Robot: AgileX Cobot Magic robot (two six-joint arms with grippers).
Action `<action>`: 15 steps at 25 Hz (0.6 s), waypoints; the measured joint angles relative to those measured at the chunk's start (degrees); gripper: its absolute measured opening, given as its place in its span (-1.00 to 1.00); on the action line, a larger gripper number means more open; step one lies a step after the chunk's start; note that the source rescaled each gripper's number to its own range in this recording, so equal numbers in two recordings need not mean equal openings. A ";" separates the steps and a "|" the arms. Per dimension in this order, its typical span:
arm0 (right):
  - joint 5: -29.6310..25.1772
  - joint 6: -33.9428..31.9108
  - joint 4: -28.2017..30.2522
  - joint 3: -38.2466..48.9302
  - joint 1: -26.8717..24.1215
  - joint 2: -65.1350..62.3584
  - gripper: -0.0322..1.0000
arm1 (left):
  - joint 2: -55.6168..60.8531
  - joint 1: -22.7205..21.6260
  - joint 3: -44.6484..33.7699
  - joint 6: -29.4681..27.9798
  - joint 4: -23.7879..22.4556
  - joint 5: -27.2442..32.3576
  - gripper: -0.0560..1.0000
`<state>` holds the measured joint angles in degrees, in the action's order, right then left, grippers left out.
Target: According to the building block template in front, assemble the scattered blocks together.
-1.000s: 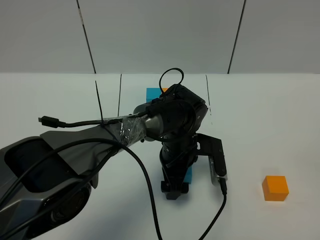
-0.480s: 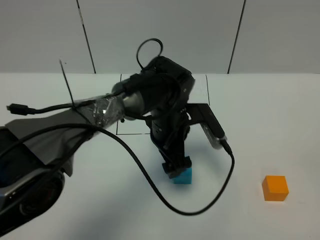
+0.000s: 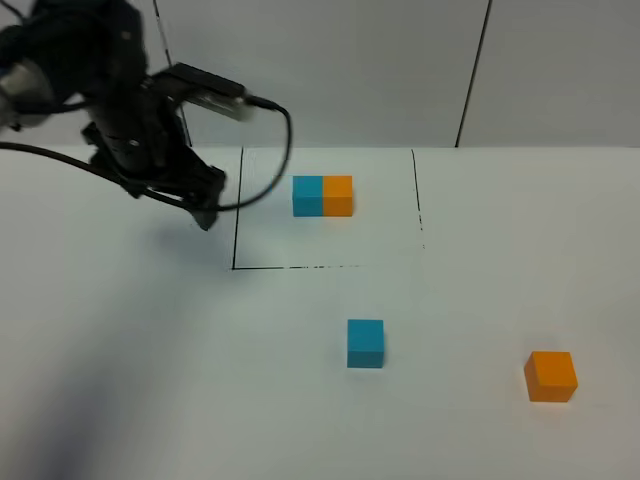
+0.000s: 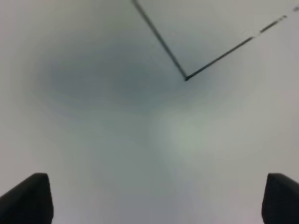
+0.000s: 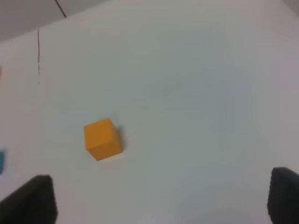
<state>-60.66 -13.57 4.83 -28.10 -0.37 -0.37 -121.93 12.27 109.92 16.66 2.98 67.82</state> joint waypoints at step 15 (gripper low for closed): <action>0.00 -0.05 0.00 0.00 0.00 0.00 0.61 | 47.34 -20.94 -44.32 -0.38 10.43 -13.12 0.63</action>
<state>-60.66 -13.62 4.83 -28.10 -0.37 -0.37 -74.59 -8.67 65.60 16.28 13.42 54.71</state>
